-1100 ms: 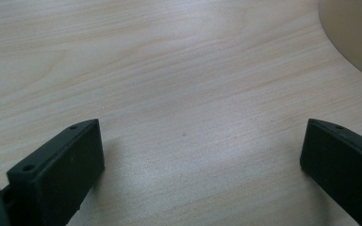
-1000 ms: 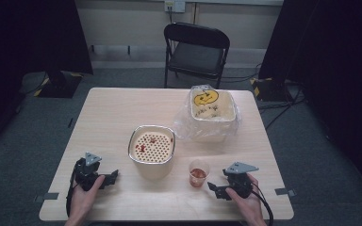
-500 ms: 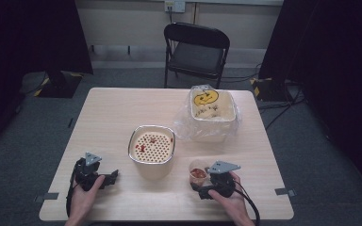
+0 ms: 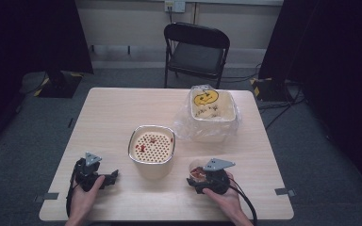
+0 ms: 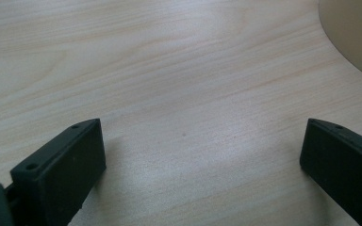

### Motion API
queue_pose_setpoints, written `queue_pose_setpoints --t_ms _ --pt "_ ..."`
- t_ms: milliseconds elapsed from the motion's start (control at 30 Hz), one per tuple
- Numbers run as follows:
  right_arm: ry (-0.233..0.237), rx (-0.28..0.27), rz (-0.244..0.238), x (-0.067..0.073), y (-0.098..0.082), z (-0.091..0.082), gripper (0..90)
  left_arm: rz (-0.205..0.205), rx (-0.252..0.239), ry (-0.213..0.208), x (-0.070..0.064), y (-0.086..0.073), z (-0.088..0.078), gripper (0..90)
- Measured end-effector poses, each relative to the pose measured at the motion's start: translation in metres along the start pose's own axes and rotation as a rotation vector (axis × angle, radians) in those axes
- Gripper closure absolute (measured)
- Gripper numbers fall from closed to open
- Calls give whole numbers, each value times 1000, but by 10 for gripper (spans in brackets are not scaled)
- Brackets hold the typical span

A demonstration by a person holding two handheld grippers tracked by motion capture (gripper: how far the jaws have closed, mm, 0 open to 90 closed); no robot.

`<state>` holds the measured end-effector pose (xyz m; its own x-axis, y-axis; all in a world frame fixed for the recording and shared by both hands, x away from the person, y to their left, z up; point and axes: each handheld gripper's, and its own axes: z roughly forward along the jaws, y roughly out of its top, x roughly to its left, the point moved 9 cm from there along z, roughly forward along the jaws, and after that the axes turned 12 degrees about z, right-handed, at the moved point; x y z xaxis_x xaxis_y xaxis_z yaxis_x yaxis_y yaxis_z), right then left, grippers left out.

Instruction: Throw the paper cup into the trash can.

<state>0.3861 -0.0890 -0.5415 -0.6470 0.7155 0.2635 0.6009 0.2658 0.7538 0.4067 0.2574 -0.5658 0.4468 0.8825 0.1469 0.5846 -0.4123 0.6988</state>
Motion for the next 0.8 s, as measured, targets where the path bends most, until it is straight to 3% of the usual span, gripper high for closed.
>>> queue_pose_setpoints --t_ms 300,500,800 --pt "10 2 -12 0 6 -6 404 0 0 0 0 0 0 3" --pt "2 16 -51 1 11 -7 410 0 0 0 0 0 0 3" --pt "-6 -14 -76 10 37 -20 410 0 0 1 0 0 0 3"
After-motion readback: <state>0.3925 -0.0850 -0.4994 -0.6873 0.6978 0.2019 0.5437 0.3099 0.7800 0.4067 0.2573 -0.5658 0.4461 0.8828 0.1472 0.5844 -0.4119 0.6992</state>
